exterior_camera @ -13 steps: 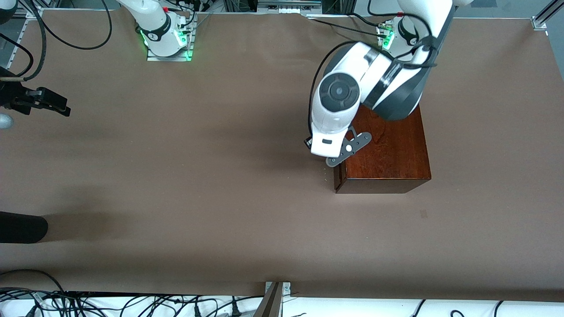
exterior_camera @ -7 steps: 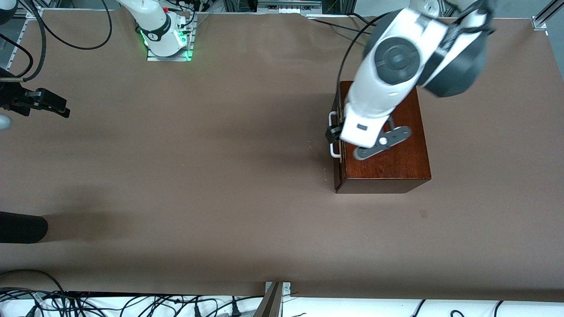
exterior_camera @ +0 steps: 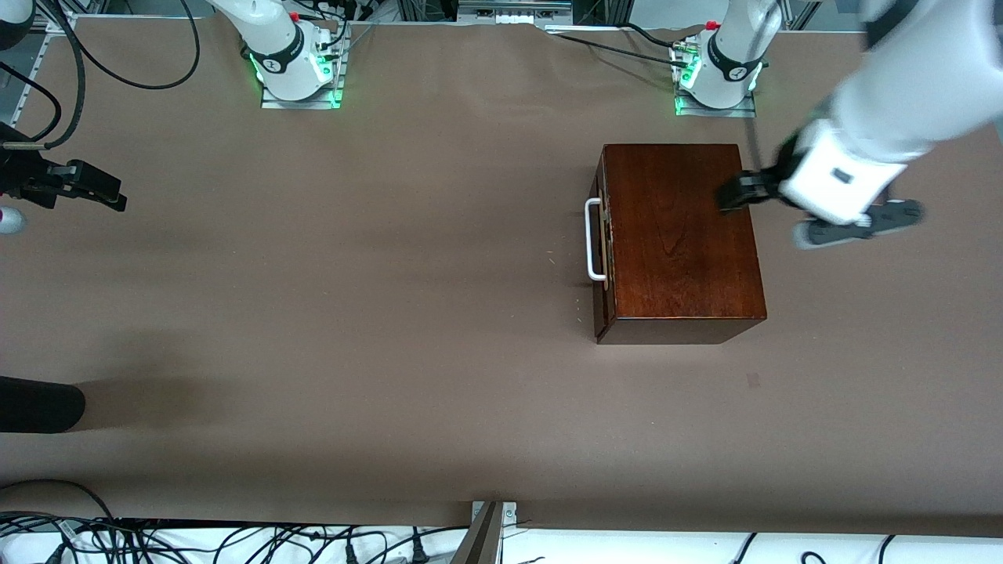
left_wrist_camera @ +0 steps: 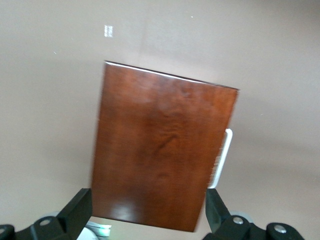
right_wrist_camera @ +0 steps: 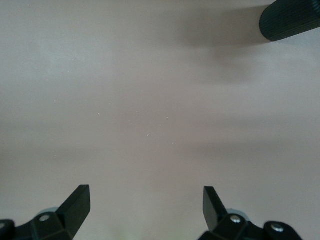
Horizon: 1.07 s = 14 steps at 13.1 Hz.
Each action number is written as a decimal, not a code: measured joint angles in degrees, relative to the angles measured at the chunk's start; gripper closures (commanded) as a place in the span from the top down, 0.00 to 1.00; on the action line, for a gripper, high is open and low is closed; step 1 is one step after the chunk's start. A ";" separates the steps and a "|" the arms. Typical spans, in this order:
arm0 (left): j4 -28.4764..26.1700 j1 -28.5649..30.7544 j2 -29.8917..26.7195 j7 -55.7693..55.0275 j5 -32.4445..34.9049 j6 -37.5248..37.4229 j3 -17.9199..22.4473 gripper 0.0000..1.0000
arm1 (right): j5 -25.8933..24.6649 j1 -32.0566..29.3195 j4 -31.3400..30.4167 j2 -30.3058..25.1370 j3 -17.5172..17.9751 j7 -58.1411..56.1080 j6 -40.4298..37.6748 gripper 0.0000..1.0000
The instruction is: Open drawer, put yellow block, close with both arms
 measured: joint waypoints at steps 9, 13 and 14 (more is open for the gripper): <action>-21.04 6.09 -12.36 21.52 3.09 12.39 4.12 1.00 | 0.00 -0.01 0.00 0.57 0.00 -0.06 0.36 1.00; -22.53 5.80 -13.22 21.76 4.07 13.76 3.35 1.00 | 0.00 -0.12 0.00 0.77 -0.05 -0.06 0.36 1.00; -22.56 5.79 -13.22 21.76 4.08 13.87 3.27 1.00 | 0.00 -0.12 0.00 0.84 -0.05 -0.06 0.36 1.00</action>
